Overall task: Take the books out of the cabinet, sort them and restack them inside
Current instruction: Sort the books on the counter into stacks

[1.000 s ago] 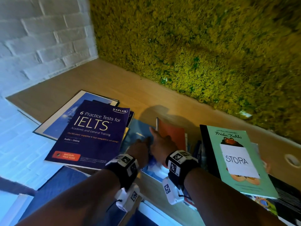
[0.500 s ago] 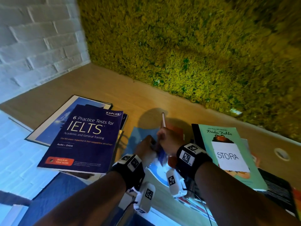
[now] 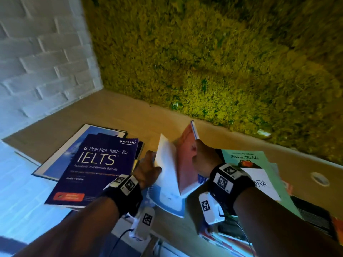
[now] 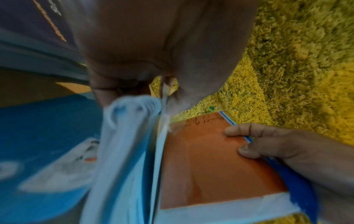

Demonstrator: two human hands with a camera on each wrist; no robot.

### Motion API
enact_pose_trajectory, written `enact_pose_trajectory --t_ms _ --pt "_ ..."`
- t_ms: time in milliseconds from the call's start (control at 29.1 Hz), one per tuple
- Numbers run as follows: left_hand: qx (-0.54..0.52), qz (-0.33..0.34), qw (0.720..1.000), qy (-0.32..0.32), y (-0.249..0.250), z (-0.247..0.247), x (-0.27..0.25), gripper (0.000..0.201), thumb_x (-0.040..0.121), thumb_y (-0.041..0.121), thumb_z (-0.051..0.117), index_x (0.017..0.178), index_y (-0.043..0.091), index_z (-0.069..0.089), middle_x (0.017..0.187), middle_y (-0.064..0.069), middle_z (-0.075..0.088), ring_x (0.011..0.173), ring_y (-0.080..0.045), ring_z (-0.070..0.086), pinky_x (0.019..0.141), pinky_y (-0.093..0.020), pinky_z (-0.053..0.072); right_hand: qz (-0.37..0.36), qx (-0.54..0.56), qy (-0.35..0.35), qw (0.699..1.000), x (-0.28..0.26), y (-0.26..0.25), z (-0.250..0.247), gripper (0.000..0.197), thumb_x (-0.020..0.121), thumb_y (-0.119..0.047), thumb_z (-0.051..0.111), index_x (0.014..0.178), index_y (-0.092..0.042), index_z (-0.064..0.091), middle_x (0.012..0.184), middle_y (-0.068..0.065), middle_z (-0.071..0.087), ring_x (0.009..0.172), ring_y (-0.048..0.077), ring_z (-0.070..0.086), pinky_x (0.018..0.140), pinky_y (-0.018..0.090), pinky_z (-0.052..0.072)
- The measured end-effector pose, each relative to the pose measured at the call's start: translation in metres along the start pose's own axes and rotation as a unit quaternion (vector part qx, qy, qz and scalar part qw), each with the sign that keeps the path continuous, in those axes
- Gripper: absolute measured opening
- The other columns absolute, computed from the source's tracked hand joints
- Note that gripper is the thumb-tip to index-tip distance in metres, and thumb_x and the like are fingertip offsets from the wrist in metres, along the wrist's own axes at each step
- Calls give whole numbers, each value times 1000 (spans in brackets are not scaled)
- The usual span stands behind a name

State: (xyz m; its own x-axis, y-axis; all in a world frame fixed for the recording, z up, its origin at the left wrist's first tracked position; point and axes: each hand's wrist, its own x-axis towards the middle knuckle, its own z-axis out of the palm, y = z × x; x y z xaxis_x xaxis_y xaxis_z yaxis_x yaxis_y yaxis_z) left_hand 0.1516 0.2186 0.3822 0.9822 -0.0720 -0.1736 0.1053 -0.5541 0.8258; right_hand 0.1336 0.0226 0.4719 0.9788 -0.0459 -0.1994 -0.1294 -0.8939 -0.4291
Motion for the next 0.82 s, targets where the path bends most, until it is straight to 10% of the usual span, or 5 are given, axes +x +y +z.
enact_pose_trajectory --t_ms 137,378,515,618,824 --pt "-47 82 994 -62 1 7 -7 59 69 22 67 125 23 50 97 4 58 80 -13 58 73 -24 45 -31 -25 -1 999 8 -11 15 56 100 -17 47 152 -15 26 120 17 61 102 33 66 73 35 51" --pt "-117 87 987 -71 20 -36 -1 64 82 -5 72 133 24 48 125 -17 60 90 -14 61 82 -33 53 -52 -185 -39 981 18 -12 51 62 97 -14 50 154 -17 27 131 13 53 116 39 60 91 43 54" --pt "-103 117 988 -13 63 -112 1 69 84 10 72 144 29 43 92 -4 69 67 -10 65 65 -28 52 -131 5 -187 973 23 -23 67 41 97 -19 57 138 -10 58 133 13 62 121 31 60 96 31 47" --pt "-197 132 971 -16 80 -140 -3 33 85 10 69 118 11 67 91 -12 75 75 -24 66 70 -34 50 -89 227 -110 964 24 -15 76 11 88 -25 66 95 -20 72 97 6 70 90 24 65 85 39 52" --pt "-399 48 914 -60 64 -116 0 43 94 0 53 136 7 55 126 -24 66 103 -43 67 84 -57 56 72 605 -118 784 18 8 43 54 98 -64 43 121 -21 67 112 5 73 107 28 68 96 49 52"
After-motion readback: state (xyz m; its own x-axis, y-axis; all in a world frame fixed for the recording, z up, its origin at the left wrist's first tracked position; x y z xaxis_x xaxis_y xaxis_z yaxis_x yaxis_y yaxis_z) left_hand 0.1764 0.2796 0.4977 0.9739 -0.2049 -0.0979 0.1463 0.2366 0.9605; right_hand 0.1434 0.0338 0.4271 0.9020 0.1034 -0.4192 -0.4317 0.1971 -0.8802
